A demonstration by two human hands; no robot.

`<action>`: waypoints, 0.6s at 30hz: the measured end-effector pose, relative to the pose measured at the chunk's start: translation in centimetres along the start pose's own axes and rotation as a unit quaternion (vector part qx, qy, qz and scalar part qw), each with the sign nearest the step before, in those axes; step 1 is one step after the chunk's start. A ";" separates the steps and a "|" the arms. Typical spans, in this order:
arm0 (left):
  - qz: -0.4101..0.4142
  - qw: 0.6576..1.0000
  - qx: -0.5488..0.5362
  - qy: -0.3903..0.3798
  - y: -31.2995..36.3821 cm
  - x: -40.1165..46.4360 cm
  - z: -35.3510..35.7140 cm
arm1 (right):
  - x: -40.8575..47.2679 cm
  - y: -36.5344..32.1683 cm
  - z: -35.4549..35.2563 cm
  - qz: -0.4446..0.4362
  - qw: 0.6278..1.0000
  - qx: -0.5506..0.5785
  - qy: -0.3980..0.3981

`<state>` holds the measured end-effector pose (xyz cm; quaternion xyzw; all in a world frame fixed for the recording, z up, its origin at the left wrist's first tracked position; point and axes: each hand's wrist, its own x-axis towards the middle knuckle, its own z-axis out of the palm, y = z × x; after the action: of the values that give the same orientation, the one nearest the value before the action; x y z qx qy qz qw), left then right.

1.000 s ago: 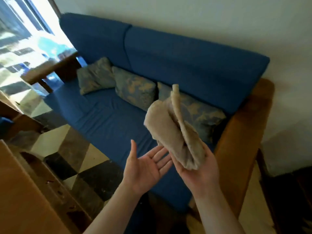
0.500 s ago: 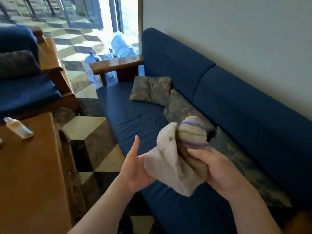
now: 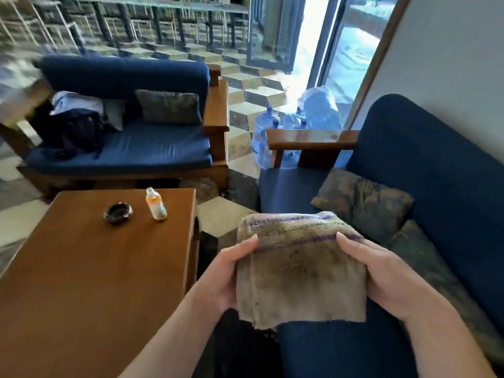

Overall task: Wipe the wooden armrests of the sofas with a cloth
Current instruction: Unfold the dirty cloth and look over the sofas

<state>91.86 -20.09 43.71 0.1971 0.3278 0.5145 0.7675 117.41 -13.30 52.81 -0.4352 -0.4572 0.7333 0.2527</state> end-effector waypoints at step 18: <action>0.068 0.978 0.008 0.198 16.3 18.2 -11.7 | 36.2 -4.2 -0.9 0.161 0.986 0.030 -0.012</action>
<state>77.53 2.63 40.42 0.1192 0.4629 0.5914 0.6495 100.17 16.83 41.57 -0.4866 -0.3620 0.7829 0.1385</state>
